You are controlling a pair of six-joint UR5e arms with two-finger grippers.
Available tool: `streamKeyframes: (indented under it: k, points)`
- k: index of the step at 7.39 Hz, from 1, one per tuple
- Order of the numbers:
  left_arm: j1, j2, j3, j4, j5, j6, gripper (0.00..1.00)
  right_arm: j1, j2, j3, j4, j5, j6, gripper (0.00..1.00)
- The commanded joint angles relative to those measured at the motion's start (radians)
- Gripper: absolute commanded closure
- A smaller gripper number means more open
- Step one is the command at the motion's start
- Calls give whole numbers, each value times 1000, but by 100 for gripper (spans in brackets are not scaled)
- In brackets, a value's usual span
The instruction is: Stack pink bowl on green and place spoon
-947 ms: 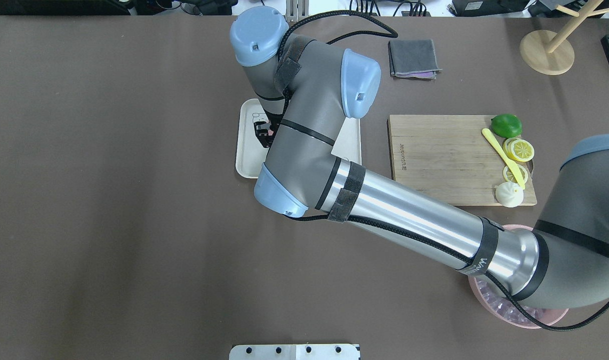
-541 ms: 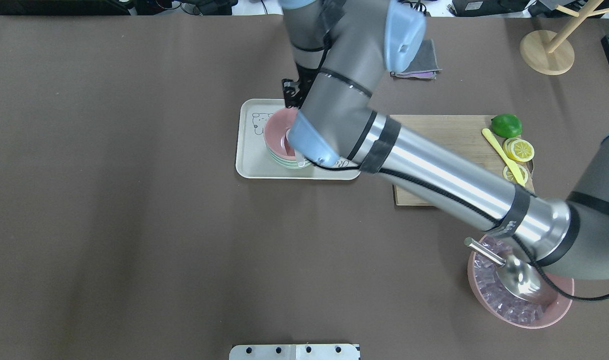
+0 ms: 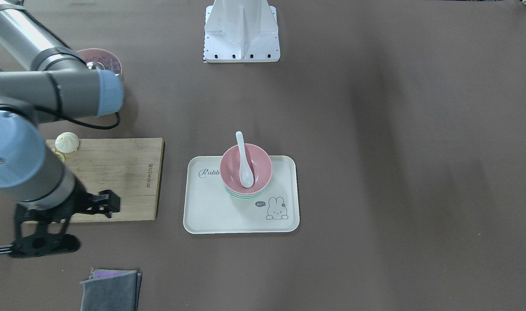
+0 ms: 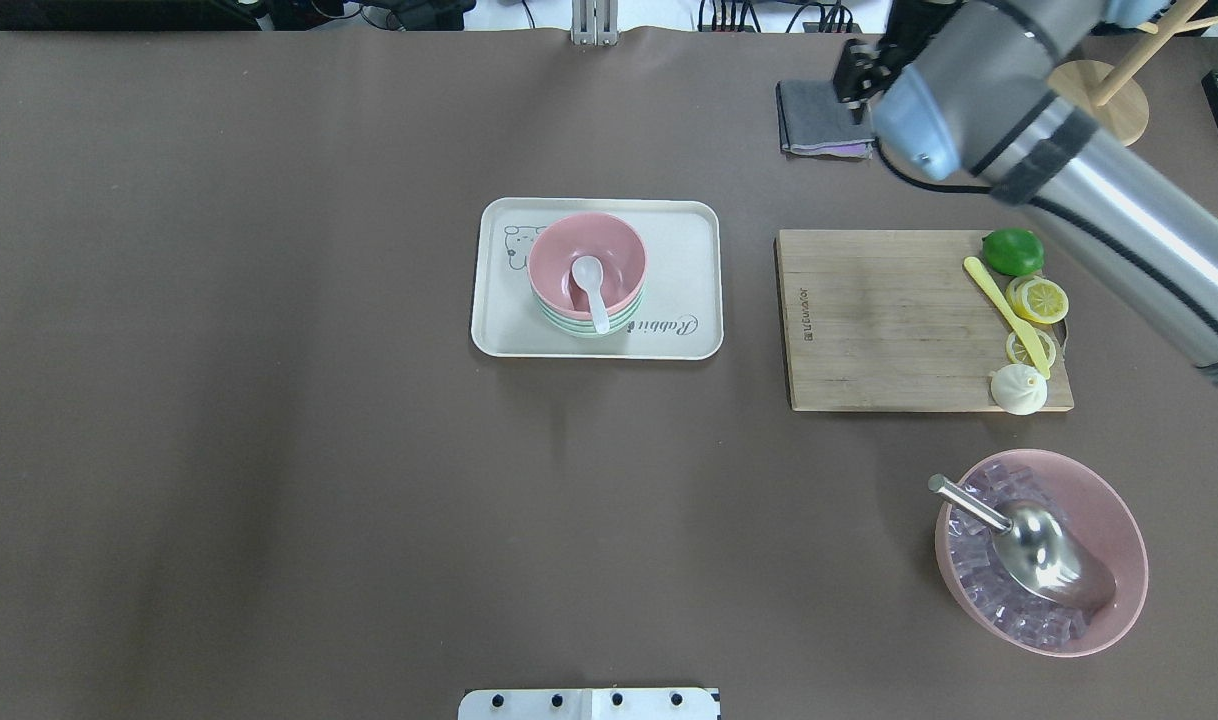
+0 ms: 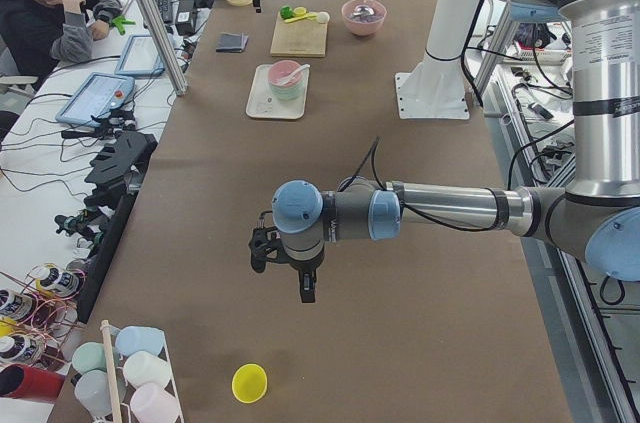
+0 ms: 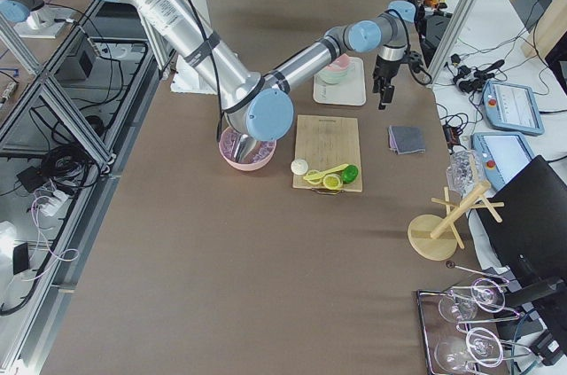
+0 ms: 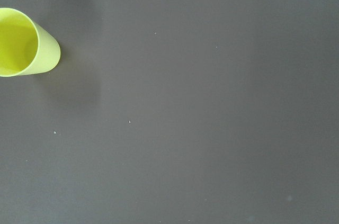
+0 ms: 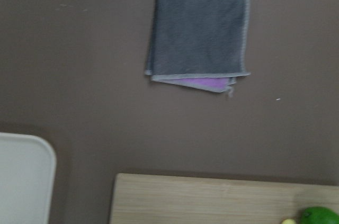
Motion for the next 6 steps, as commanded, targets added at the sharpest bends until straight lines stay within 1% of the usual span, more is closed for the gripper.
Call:
streamKeyframes:
  k: [1, 2, 3, 4, 5, 6]
  points:
    - [1, -9, -4, 1, -1, 1, 1, 198, -160, 4, 21, 77, -297, 0]
    - [-1, -9, 0, -2, -3, 3, 1, 276, -241, 4, 23, 94, -447, 0]
    - [-2, -18, -7, -6, 8, 6, 1, 344, -300, 4, 23, 96, -576, 0]
    - [-2, -33, -7, -4, 12, 6, 1, 402, -361, 7, 24, 99, -605, 0]
    - [-4, -33, -16, -4, 12, 8, 1, 444, -421, 7, 62, 113, -631, 0]
    - [-4, -33, -35, -4, 14, 8, 1, 458, -513, 7, 132, 120, -630, 0]
